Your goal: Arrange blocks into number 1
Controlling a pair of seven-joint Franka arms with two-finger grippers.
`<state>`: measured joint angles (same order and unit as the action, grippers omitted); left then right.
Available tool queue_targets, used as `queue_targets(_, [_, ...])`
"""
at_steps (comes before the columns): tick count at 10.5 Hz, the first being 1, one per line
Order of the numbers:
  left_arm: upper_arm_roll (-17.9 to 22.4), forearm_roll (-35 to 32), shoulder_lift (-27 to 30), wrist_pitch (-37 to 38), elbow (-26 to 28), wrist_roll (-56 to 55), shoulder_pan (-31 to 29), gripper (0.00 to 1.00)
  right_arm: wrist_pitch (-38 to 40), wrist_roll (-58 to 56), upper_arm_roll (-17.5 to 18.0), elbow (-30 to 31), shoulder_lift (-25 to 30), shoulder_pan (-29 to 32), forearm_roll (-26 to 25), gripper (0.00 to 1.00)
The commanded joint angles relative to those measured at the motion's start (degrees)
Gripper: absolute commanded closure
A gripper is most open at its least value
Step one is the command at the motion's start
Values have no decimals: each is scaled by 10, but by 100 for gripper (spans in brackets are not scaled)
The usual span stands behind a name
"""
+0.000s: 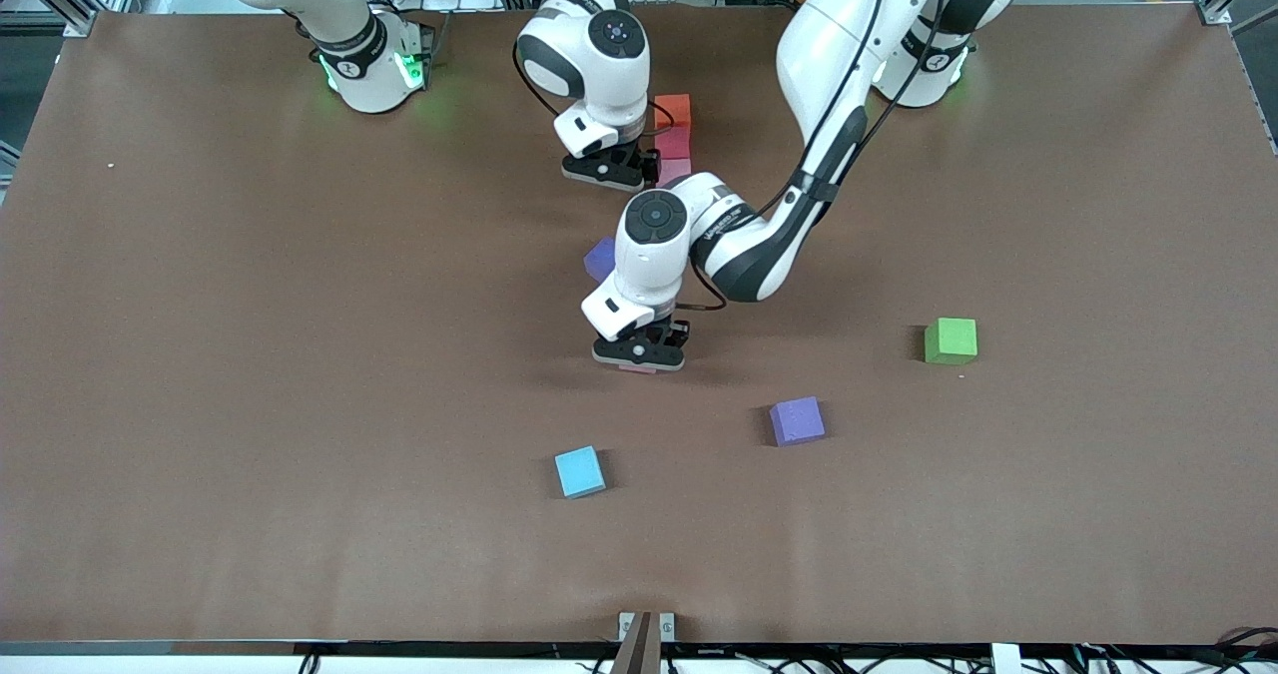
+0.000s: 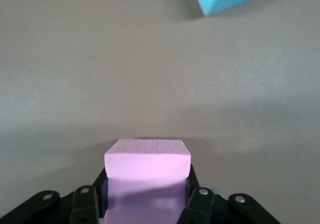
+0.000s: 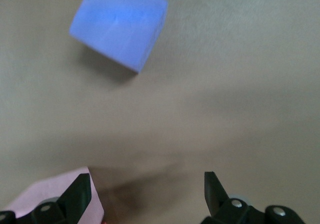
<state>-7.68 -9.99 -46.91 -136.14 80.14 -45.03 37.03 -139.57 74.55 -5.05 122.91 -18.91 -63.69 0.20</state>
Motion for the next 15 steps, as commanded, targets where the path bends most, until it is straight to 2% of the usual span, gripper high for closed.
queue_targets(1, [-52,10,114,18,137,-4,-89,100,-18,38,4,11,12,22,-9,0])
queue_targets(3, [-70,20,154,18,211,-34,-115,100,-21,78,2,-17,-11,37,-10,0])
queue_targets(5, [-93,21,147,16,229,-131,-115,100,-21,90,-15,-58,-51,60,-11,1])
queue_targets(6, [-103,20,146,12,242,-160,-115,100,-21,89,-34,-63,-54,63,-10,1])
queue_targets(7, [-113,18,148,11,260,-168,-115,100,-19,89,-37,-66,-54,72,-10,1])
queue_targets(9, [-120,16,151,10,279,-185,-115,100,-20,81,-38,-52,-36,72,-11,3])
queue_targets(11, [-122,16,153,10,286,-198,-115,100,-20,72,-38,3,16,84,-11,3])
queue_targets(13, [-133,15,165,7,305,-204,-115,100,-21,79,-38,22,29,98,-10,3])
queue_targets(15, [-150,15,194,-23,347,-204,-122,100,-20,82,-38,30,43,112,-9,3])
